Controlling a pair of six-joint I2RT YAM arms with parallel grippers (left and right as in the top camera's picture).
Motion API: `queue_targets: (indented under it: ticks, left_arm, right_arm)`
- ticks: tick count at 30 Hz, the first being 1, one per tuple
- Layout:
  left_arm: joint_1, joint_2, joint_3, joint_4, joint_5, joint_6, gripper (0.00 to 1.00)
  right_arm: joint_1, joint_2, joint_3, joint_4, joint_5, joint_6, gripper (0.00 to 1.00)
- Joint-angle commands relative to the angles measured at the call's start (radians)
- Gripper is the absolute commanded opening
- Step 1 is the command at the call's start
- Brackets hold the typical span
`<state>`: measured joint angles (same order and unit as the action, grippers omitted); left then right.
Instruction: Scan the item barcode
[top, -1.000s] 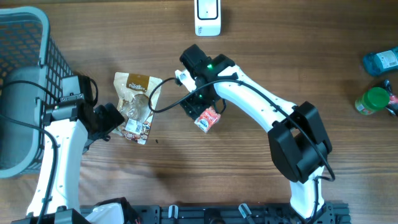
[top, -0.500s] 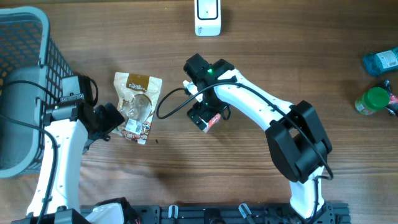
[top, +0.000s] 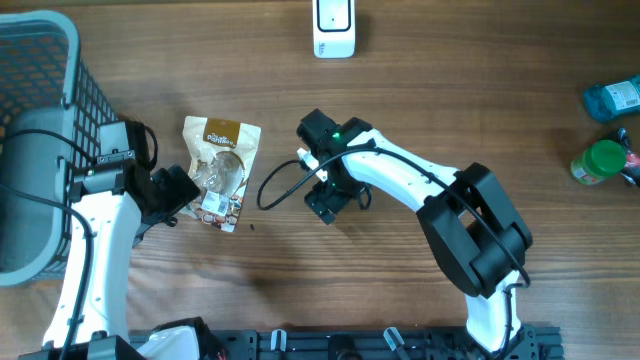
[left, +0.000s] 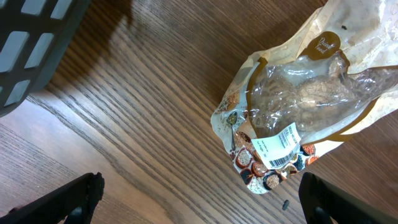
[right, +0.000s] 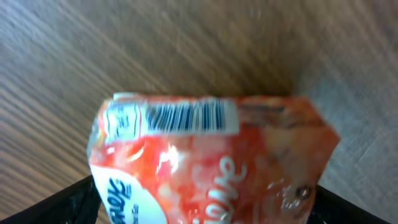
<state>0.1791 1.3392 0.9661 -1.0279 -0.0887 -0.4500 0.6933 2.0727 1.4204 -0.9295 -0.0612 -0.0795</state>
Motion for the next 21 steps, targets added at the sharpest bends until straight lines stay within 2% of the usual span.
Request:
queue_targets:
  ticks: [1, 3, 4, 8, 12, 17, 21]
  left_arm:
    - [0.009, 0.003, -0.001, 0.003, -0.013, -0.006, 1.0]
    - [0.009, 0.003, -0.001, 0.002, -0.013, -0.006, 1.0]
    - [0.009, 0.003, -0.001, -0.001, -0.013, -0.006, 1.0]
    - [0.009, 0.003, -0.001, -0.001, -0.013, -0.006, 1.0]
    - [0.009, 0.003, -0.001, -0.002, -0.013, -0.006, 1.0]
    - [0.009, 0.003, -0.001, -0.001, -0.013, -0.006, 1.0]
    - [0.009, 0.003, -0.001, -0.001, -0.013, -0.006, 1.0]
  right_arm:
    - [0.002, 0.016, -0.026, 0.04, -0.01, 0.001, 0.98]
    - [0.002, 0.016, -0.026, 0.04, -0.01, 0.002, 0.96]
    - [0.001, 0.016, -0.026, 0.036, -0.006, 0.002, 0.92]
    - [0.001, 0.016, -0.026, 0.027, 0.012, 0.002, 0.67]
    - [0.001, 0.016, -0.026, 0.032, 0.011, 0.004, 0.64]
    - [0.001, 0.016, -0.004, 0.092, -0.002, 0.001, 0.56]
    - [0.0, 0.016, 0.084, 0.106, -0.157, -0.055, 0.55]
